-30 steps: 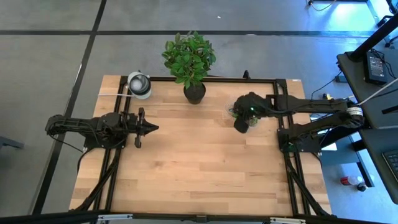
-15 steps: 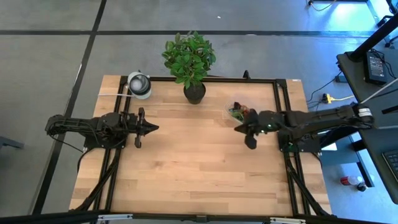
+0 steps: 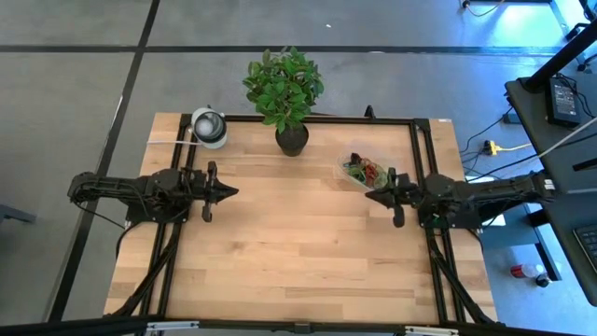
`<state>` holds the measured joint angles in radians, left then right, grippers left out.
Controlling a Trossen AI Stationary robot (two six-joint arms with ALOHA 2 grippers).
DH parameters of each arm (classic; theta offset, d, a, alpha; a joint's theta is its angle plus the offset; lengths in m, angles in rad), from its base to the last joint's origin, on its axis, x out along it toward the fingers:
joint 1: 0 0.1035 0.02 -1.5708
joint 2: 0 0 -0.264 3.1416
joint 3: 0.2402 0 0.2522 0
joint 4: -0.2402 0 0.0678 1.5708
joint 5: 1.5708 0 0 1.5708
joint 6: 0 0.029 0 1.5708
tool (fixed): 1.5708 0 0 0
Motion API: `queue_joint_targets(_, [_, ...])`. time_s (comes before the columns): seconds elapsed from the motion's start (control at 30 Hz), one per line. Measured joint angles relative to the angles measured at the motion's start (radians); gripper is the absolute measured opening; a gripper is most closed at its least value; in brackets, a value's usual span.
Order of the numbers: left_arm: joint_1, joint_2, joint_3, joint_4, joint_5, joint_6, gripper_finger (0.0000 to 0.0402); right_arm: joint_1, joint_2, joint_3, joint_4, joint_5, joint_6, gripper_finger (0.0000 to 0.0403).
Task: Pick and place rubber bands into bin
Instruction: Return to Home Position
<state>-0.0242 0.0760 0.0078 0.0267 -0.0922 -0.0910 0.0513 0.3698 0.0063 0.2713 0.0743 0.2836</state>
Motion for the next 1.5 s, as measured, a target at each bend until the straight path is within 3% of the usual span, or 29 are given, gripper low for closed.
queue_joint_targets(0.33, [0.000,0.001,0.000,0.000,0.000,0.000,0.0001,0.000,-0.291,0.003,-0.043,-0.029,-0.221,0.0000])
queue_joint_targets(0.43, [0.000,0.001,0.000,0.000,0.000,0.000,0.0001,0.000,-0.371,0.004,-0.106,-0.082,-0.237,0.0000])
queue_joint_targets(0.57, [0.000,0.001,0.000,0.000,0.000,0.000,0.0001,-0.001,-0.366,0.001,-0.192,-0.200,-0.201,0.0000])
queue_joint_targets(0.67, [0.000,0.001,0.000,0.000,0.002,0.000,0.0001,-0.002,-0.364,0.001,-0.230,-0.220,-0.191,0.0000])
queue_joint_targets(1.07, [0.000,0.002,0.000,-0.001,0.005,0.000,0.0001,-0.002,-0.351,0.001,-0.228,-0.225,-0.209,0.0030])
queue_joint_targets(1.5, [0.000,0.002,0.000,-0.001,0.005,0.000,0.0001,-0.002,-0.351,0.001,-0.227,-0.223,-0.211,0.0027])
